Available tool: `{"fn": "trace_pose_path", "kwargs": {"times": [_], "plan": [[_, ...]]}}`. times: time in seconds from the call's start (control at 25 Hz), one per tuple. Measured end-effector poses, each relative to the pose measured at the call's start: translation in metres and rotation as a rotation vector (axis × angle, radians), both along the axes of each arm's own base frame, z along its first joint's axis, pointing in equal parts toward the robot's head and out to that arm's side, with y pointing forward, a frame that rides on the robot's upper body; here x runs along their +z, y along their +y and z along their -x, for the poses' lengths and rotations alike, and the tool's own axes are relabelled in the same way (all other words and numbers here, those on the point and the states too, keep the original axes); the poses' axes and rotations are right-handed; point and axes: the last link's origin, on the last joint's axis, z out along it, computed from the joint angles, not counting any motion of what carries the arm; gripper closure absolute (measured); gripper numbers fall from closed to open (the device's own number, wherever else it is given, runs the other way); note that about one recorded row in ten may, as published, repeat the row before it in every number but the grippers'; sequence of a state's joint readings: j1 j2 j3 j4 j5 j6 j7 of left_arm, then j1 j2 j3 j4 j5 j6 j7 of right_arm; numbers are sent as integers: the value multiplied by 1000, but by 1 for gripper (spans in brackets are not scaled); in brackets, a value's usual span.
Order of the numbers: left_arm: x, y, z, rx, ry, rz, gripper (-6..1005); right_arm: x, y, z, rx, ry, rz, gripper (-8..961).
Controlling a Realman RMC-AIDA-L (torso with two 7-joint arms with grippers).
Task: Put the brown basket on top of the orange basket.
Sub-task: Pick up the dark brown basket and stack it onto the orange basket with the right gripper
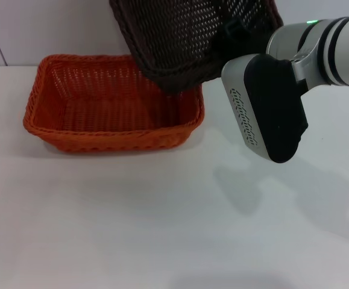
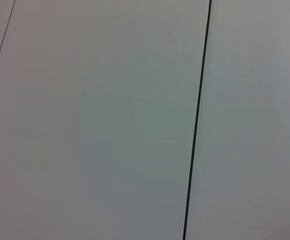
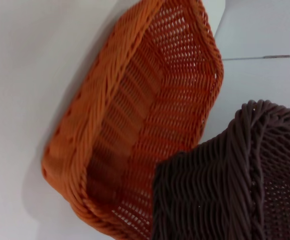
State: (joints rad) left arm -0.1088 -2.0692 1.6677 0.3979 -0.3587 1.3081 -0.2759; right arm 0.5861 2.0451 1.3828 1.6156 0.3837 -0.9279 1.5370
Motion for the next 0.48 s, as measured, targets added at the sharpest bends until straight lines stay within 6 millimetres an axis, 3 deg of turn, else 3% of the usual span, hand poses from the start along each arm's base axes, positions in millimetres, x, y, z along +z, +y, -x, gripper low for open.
{"fn": "trace_pose_path", "kwargs": {"times": [0.32,0.48], "plan": [[0,-1,0,1,3,-2,162,-9,5,2,72,-51,17,798],[1,-1,1,2,9,-7,162,-36,-6,4,110,-70,70,801]]}}
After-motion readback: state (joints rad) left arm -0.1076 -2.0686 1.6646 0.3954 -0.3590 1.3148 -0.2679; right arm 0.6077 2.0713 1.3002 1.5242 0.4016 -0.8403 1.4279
